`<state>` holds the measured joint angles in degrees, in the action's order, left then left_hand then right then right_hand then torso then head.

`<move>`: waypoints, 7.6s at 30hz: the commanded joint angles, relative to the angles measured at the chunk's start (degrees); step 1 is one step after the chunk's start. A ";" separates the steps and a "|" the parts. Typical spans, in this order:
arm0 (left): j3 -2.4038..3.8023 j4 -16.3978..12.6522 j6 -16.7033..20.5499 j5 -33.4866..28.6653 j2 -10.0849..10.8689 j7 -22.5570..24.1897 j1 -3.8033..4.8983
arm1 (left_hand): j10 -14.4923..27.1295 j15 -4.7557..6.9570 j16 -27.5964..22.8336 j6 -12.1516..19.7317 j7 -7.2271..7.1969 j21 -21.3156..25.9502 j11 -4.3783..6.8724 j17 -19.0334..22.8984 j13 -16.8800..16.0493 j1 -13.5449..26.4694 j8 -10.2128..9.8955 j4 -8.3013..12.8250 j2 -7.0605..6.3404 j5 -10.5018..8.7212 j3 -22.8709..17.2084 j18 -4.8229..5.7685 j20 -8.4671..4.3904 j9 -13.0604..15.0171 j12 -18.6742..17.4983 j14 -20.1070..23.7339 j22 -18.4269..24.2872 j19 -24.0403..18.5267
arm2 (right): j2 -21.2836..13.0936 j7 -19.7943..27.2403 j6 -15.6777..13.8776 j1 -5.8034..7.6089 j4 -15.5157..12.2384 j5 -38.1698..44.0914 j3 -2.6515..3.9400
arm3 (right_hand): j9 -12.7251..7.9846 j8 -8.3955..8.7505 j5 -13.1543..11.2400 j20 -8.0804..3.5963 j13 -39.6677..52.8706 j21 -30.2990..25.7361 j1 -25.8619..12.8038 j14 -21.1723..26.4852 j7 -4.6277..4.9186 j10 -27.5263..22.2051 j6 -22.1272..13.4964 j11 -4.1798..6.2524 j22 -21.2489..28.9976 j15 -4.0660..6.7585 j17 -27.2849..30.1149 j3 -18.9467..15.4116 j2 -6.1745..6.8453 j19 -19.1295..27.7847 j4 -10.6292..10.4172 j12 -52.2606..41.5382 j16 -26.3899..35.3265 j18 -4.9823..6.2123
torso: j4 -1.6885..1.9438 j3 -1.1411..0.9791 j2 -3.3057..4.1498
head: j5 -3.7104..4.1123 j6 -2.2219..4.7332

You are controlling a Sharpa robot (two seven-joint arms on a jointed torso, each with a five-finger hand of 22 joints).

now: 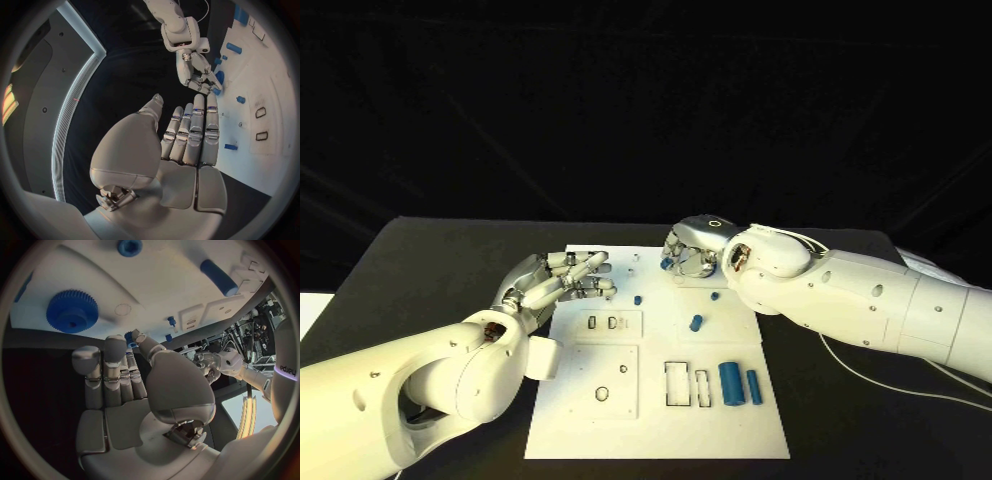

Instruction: Assemble the parts on the task board

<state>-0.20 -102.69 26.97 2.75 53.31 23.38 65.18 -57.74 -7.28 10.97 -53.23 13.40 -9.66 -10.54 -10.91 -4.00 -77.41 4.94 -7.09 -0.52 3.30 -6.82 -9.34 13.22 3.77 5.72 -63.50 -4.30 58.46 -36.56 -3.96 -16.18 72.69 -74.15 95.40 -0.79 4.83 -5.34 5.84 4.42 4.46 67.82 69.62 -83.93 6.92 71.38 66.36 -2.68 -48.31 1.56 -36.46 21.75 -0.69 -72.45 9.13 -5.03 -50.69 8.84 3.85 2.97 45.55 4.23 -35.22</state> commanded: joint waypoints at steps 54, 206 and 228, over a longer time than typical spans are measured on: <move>0.05 -0.18 -1.80 -0.13 -0.38 -0.16 0.10 | 0.57 -0.20 -0.46 0.53 0.93 0.36 -0.29 -0.16 0.11 -0.08 -0.39 0.55 0.40 -0.02 0.04 -1.01 0.26 -0.07 -0.52 0.41 0.10 0.27 | 11.12 -4.20 -1.32 0.04 9.64 0.86 -0.17 | 1.40 0.08 -1.32 -0.22 -0.12 0.93 -0.46 -0.17 -0.58 -0.13 0.50 -0.43 -0.53 0.13 -0.26 0.84 0.16 0.10 -1.96 0.67 -0.98 -1.19 | 0.49 0.36 0.86 | -0.99 0.77; 0.01 0.76 -3.10 -0.43 0.61 -0.63 0.17 | 0.81 -0.29 -0.69 0.75 0.99 0.69 -0.38 -0.43 0.12 -0.17 -0.63 1.02 0.62 -0.03 0.01 -1.01 0.34 -0.05 -0.77 0.57 0.21 0.31 | -5.64 -11.63 4.76 0.01 -1.82 -8.35 0.51 | 0.23 1.33 10.96 0.76 58.94 14.23 2.66 -3.12 1.68 2.80 -12.43 -0.75 -21.33 -0.60 -37.73 -12.82 6.73 -6.47 -10.41 -57.54 -30.57 -4.56 | -1.11 -0.54 0.40 | -0.29 -0.67; 0.01 0.81 -3.09 -0.43 0.61 -0.66 0.16 | 0.81 -0.29 -0.69 0.75 0.99 0.69 -0.38 -0.43 0.12 -0.17 -0.63 1.02 0.62 -0.03 0.01 -1.01 0.34 -0.05 -0.77 0.57 0.21 0.31 | -5.87 -11.86 5.27 -0.05 -1.92 -8.43 0.53 | 0.30 1.14 13.00 0.87 58.71 14.21 3.00 -3.09 1.73 2.44 -12.96 -0.81 -21.24 -0.68 -37.79 -12.81 7.65 -6.35 -11.52 -56.75 -30.51 -4.54 | -1.11 -0.54 0.42 | -0.16 -0.86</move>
<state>-0.22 -101.83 25.09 2.32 53.99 22.41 65.30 -57.33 -7.47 10.67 -52.81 13.39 -9.20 -10.94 -11.27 -3.94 -77.64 4.62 -6.46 -0.30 3.30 -6.82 -9.32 13.42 3.80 5.11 -63.31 -4.19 58.66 -42.40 -15.22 -11.62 72.81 -76.11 86.44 -0.18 5.11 -4.30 18.64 5.05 63.14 81.90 72.25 -83.92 8.89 74.01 53.52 -3.49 -69.54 1.12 -74.19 8.88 6.66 -78.78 -2.17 -61.82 -81.03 4.83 2.74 2.41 45.97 4.04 -36.05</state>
